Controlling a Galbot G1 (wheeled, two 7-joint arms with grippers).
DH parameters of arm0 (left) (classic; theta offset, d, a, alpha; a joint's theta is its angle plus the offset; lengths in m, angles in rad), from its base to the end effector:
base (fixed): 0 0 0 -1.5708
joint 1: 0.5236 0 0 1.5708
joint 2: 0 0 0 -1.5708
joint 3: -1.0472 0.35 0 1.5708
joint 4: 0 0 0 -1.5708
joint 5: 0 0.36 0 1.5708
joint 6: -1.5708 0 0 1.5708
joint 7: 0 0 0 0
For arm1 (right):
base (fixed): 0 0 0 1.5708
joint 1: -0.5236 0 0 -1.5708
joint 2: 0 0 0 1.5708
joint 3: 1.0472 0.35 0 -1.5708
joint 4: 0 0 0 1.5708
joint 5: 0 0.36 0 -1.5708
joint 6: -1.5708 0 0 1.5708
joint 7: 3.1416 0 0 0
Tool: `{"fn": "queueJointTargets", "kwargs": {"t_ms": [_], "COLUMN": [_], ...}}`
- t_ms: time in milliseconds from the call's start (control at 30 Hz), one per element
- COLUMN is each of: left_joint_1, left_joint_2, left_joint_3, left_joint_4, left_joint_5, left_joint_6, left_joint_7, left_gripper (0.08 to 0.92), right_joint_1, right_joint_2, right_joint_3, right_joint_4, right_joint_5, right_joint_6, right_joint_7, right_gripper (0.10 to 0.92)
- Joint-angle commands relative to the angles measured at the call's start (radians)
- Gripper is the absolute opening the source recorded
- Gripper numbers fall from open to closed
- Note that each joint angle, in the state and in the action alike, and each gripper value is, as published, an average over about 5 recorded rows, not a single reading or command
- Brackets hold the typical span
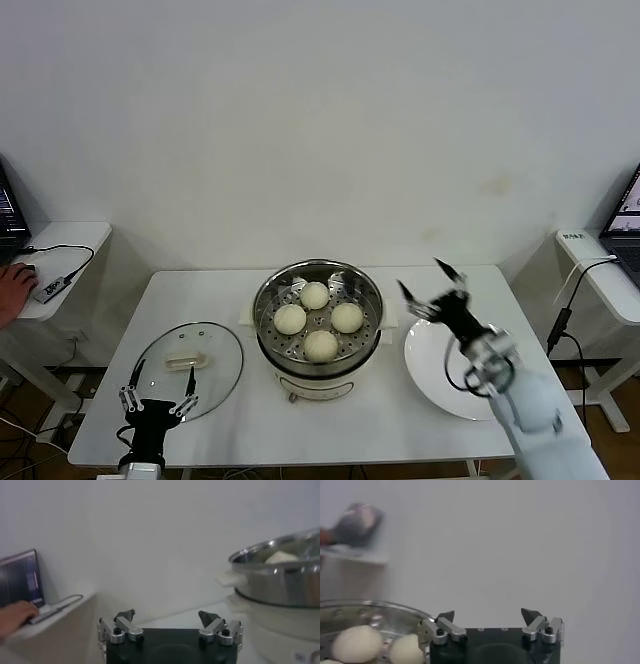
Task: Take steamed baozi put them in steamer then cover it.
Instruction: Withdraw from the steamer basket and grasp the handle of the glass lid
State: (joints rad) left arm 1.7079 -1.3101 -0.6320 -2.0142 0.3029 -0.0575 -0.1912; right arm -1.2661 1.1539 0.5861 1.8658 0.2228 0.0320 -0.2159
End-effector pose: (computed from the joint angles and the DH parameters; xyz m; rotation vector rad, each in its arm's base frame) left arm 0.1449 0.0844 -0.3404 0.1408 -2.9248 -0.8873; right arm 0.2887 -0.1190 -0.2851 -0.4155 3.0049 -0.3145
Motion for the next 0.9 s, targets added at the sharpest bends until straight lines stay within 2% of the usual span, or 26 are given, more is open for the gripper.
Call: {"fn": "queueJointTargets", "kwargs": {"t_ms": [33, 300, 500, 900], "left_joint_1": [0.006, -0.111, -0.210, -0.360], "left_joint_2": [0.053, 0.101, 0.129, 0.141], "left_joint_3": [-0.052, -0.040, -0.006, 0.045], "left_joint_4": [0.123, 0.272, 0.357, 0.480], "left_joint_5": [0.753, 0.976, 0.984, 0.989], "left_joint_6": [-0.071, -0.067, -0.042, -0.026], "left_joint_7": [-0.048, -0.046, -0.006, 0.011], "left_gripper": [0.823, 0.823, 0.823, 0.823], "right_joint_1": [-0.305, -0.343, -0.376, -0.397], "right_joint_2": [0.237, 0.257, 0.274, 0.302], "right_joint_3": [0.338, 0.357, 0.366, 0.354], "right_joint_4": [0.038, 0.076, 0.109, 0.115], "right_joint_5": [-0.078, -0.088, -0.092, -0.115], "right_joint_6": [0.097, 0.104, 0.110, 0.117], "right_joint_7": [0.027, 0.038, 0.041, 0.045], "right_gripper": [0.823, 0.823, 0.823, 0.823]}}
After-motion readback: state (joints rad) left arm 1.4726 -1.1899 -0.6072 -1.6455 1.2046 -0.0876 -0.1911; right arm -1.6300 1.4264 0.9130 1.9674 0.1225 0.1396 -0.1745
